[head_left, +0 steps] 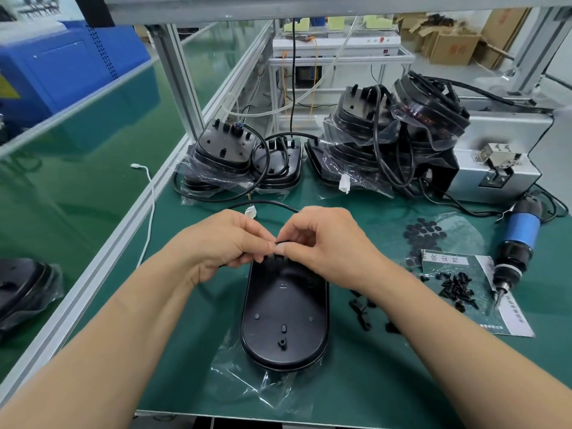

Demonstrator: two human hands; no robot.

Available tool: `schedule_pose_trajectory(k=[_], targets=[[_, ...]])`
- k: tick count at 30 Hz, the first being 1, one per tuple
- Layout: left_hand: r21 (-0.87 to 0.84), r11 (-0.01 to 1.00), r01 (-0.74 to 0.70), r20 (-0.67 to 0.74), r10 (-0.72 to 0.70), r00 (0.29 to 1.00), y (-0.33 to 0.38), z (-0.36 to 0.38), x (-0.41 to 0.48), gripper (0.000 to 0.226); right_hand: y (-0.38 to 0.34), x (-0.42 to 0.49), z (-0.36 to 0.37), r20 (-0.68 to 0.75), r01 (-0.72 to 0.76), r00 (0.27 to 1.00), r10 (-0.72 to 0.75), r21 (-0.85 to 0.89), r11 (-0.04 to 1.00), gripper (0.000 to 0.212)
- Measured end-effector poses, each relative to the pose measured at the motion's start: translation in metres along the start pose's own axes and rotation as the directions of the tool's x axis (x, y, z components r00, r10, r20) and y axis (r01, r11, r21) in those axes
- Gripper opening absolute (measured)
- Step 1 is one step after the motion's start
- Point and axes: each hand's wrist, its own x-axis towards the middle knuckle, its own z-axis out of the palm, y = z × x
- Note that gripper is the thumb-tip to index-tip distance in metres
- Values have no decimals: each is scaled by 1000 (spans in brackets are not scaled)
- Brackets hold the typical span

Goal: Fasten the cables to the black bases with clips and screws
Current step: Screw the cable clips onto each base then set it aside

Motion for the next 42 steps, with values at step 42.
schedule_pose_trajectory(k=[42], targets=[[-98,995,31,214,-9,977,-5,-2,12,14,30,24,-17,155,85,974,-163,417,905,24]])
